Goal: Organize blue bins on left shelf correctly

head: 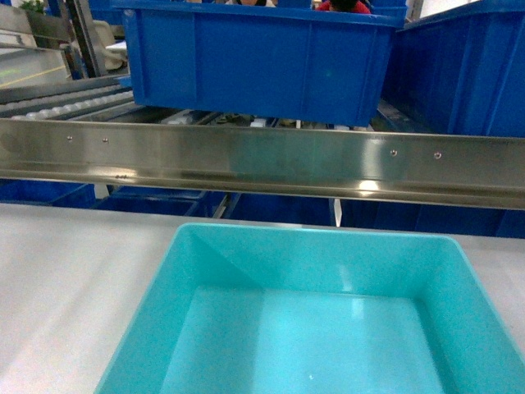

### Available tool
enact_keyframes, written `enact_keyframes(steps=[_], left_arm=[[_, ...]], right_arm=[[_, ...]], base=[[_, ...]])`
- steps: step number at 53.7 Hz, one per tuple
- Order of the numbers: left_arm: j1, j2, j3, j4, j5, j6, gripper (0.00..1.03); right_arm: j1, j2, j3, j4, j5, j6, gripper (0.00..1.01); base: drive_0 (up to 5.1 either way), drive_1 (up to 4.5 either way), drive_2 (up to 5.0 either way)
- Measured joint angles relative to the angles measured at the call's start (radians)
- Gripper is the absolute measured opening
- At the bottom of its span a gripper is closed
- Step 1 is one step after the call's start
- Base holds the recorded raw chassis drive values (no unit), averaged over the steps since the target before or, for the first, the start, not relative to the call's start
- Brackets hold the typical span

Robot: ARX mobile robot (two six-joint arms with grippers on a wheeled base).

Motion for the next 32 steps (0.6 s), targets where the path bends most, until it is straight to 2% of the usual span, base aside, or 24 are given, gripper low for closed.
enact_keyframes(steps=[2, 7, 10, 13, 14, 16, 19, 21, 24, 26, 29, 32], left_arm=[[-0.008, 0.061, 0.005, 0.033, 0.001, 0.000, 0.98], [-0.032, 0.333, 0.066, 0.170, 0.014, 0.003, 0.98], [-0.033, 0.385, 0.089, 0.156, 0.025, -0.003, 0.98], [-0.052, 0.471, 0.129, 0.126, 0.060, -0.033, 0.98], [-0.064, 0.537, 0.180, 0.089, 0.080, -0.066, 0.98], [-0.089, 0.653, 0.275, 0.091, 0.087, -0.100, 0.98], [-0.127, 0.777, 0.352, 0.081, 0.080, -0.125, 0.98], [-0.150, 0.842, 0.385, 0.032, 0.077, -0.148, 0.98], [-0.188, 0.928, 0.417, 0.007, 0.068, -0.185, 0.98], [-0.211, 0.981, 0.418, -0.005, 0.035, -0.201, 0.98], [-0.242, 1.028, 0.418, -0.016, 0.005, -0.240, 0.98], [-0.253, 1.057, 0.418, -0.029, -0.013, -0.256, 0.98]], right_arm=[[0.014, 0.059, 0.001, 0.040, 0.000, -0.001, 0.98], [0.065, 0.358, 0.029, 0.245, 0.004, -0.004, 0.98], [0.075, 0.437, 0.049, 0.303, 0.004, -0.004, 0.98], [0.086, 0.579, 0.106, 0.341, -0.012, -0.005, 0.98], [0.088, 0.671, 0.151, 0.304, -0.016, -0.001, 0.98], [0.087, 0.755, 0.215, 0.214, -0.035, 0.017, 0.98], [0.078, 0.832, 0.293, 0.111, -0.063, 0.036, 0.98], [0.064, 0.888, 0.310, 0.056, -0.089, 0.037, 0.98], [0.039, 0.985, 0.331, 0.062, -0.095, 0.018, 0.98], [0.032, 1.041, 0.335, 0.070, -0.096, 0.002, 0.98], [0.033, 1.098, 0.346, 0.088, -0.094, -0.016, 0.98], [0.033, 1.126, 0.346, 0.101, -0.085, -0.027, 0.98]], base=[[0.0, 0.00, 0.0], [0.0, 0.00, 0.0], [0.0, 0.00, 0.0], [0.0, 0.00, 0.0], [0.0, 0.00, 0.0], [0.0, 0.00, 0.0], [0.0, 0.00, 0.0], [0.0, 0.00, 0.0], [0.0, 0.00, 0.0], [0.0, 0.00, 0.0], [0.0, 0.00, 0.0], [0.0, 0.00, 0.0]])
